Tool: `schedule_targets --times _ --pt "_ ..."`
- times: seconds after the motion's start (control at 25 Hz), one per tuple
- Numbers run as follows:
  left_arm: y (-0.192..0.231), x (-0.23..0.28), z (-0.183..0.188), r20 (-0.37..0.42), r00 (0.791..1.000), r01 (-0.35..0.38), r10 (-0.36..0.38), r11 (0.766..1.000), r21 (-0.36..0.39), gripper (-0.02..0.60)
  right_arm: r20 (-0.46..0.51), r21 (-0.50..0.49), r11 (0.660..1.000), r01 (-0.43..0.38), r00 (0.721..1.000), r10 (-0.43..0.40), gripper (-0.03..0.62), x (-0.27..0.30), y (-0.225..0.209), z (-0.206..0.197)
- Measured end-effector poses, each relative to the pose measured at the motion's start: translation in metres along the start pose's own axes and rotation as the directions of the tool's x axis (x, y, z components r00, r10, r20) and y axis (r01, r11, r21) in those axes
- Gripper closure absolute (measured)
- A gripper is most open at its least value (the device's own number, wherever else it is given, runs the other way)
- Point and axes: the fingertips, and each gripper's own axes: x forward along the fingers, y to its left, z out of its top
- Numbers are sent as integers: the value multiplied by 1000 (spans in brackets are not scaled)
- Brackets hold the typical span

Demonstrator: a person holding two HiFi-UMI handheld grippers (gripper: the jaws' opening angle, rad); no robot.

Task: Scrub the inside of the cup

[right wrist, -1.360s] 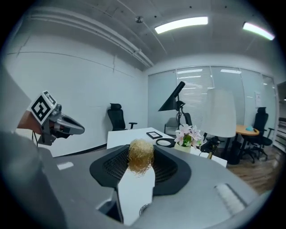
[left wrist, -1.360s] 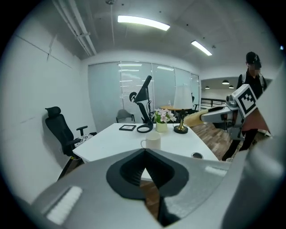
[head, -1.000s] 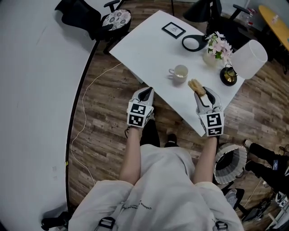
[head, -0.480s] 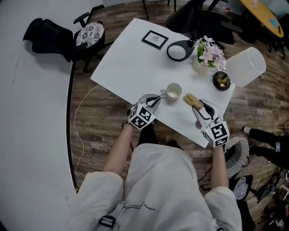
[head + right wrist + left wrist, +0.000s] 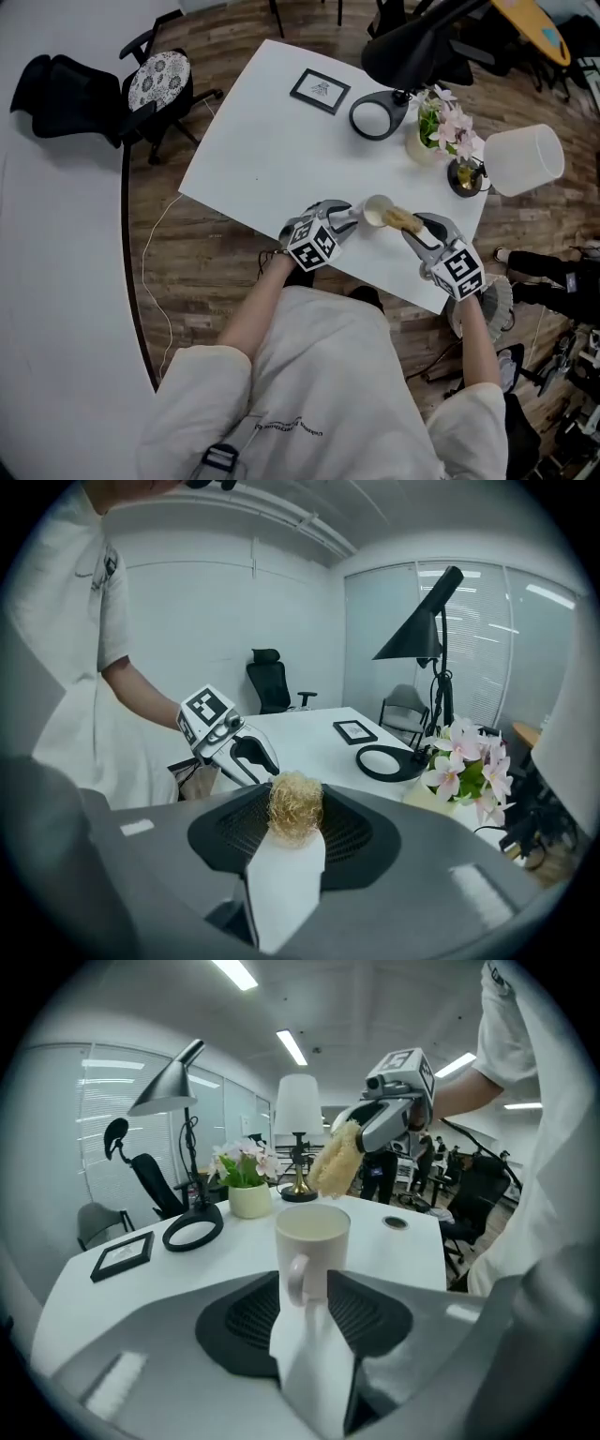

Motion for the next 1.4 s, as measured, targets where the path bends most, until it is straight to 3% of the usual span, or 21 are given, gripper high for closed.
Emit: schedule_targets --times 0.16,0.4,0.48,0.56,0.8,1.08,1.4 --pt "1 9 -5 -19 996 87 -85 992 87 426 -37 -2 999 42 998 -42 418 12 -1 5" --pt "-4 21 -1 -31 984 179 -177 966 185 440 -82 69 993 100 992 -94 416 26 3 3" --pt "-5 22 -2 -31 982 189 -187 963 194 464 -105 61 993 103 990 -96 416 32 8 3" --pt "-6 21 -3 -17 981 191 -191 964 184 526 -134 61 993 102 987 -93 416 36 11 2" --pt "-11 18 0 12 968 244 -249 954 172 531 -197 10 996 85 977 -81 416 46 16 6" --pt "-43 20 8 6 933 348 -360 908 233 531 -354 -71 995 68 931 -89 416 45 25 -19" --pt "-62 21 9 10 918 382 -397 889 250 532 -469 -23 1000 10 883 -20 424 62 45 -48"
